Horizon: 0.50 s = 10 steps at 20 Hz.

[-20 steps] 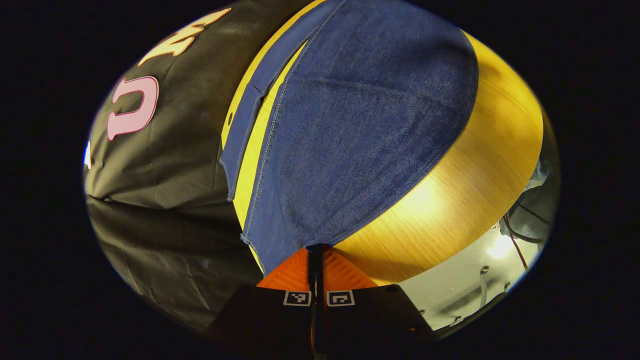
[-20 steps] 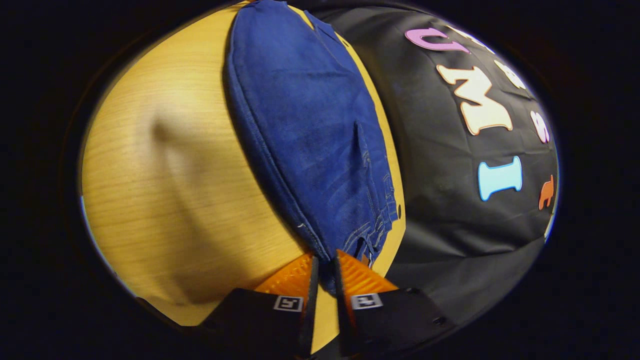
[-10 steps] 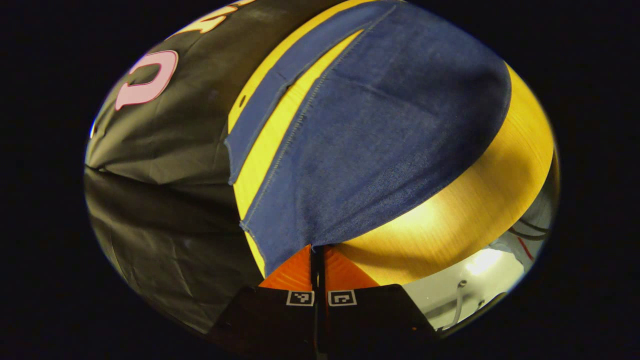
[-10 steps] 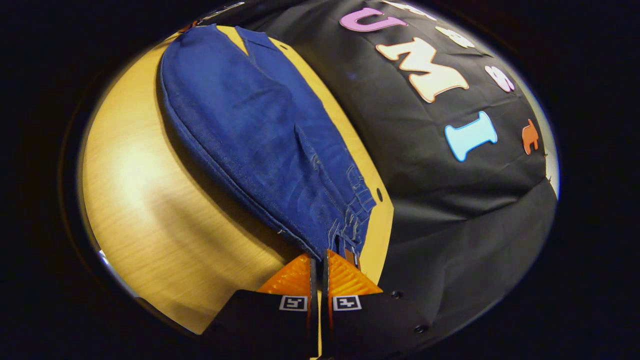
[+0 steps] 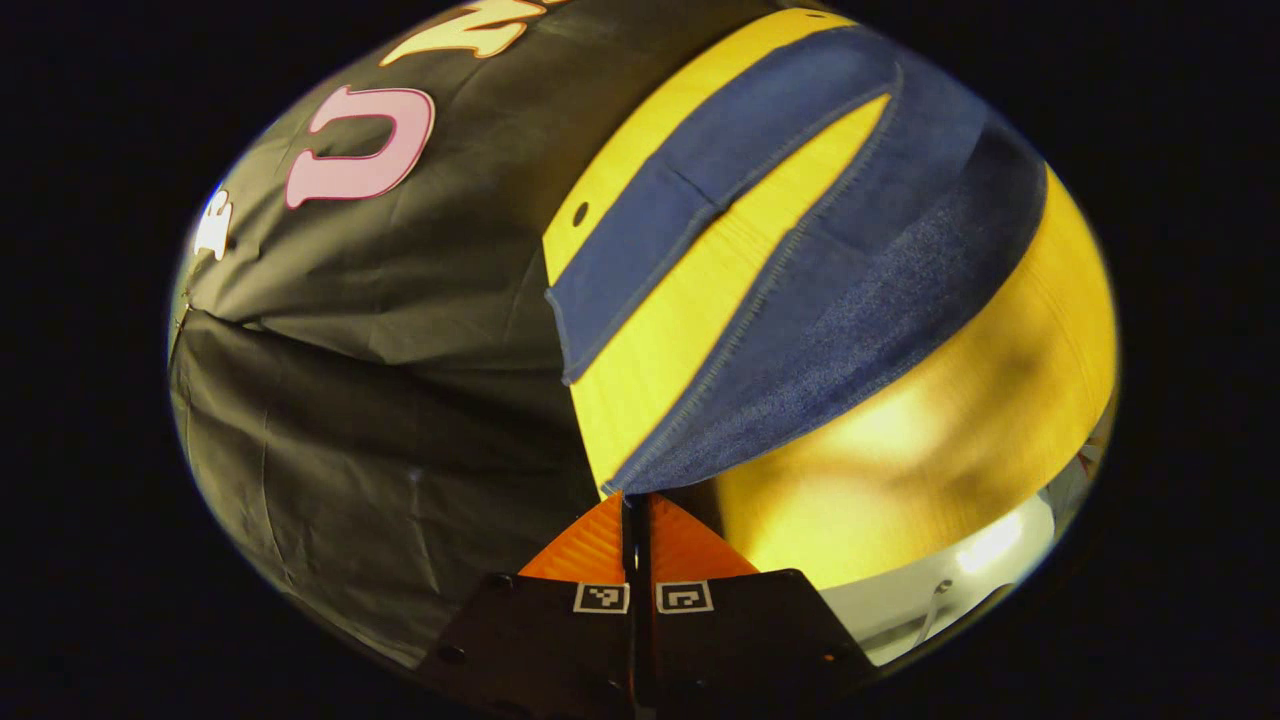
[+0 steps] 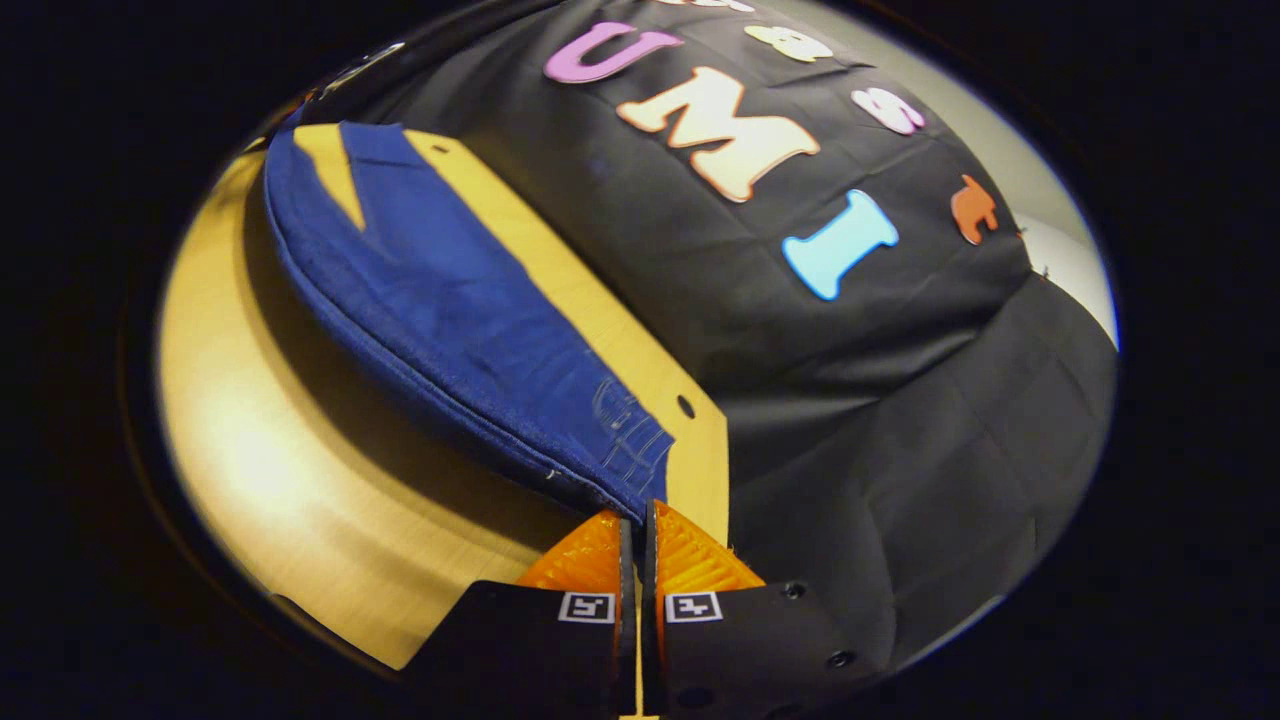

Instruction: Grasp the waist and the cuffs of the jeans and fold them to make the two legs overlap; first hold the waist and fold one-third of the jeans toward the cuffs, then hold the cuffs and fold the remaining one-third in the same direction to finish folding.

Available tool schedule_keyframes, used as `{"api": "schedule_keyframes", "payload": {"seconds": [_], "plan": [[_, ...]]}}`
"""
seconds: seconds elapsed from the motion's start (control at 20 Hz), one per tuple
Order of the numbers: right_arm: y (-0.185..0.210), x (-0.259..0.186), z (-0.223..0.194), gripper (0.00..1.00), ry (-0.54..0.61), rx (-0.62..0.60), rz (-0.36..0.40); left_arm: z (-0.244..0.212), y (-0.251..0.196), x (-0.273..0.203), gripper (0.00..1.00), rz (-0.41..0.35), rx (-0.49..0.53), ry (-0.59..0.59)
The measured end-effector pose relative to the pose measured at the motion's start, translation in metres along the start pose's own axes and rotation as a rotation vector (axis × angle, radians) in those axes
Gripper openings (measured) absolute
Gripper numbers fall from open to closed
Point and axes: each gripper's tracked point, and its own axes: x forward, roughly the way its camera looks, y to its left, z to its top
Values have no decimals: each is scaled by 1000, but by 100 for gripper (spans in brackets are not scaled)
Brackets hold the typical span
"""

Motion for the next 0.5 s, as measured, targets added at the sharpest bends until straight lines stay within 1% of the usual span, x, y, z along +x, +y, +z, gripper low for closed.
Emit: {"api": "schedule_keyframes", "payload": {"seconds": [0.1,0.2,0.5], "plan": [[-8,5,15,4,1,62,-28,13,21,9,0,-10,-33,-8],[-15,13,28,4,7,119,-50,29,34,15,0,-18,-45,-18],[-24,56,64,4,44,238,-137,78,64,62,0,-54,-27,-51]]}}
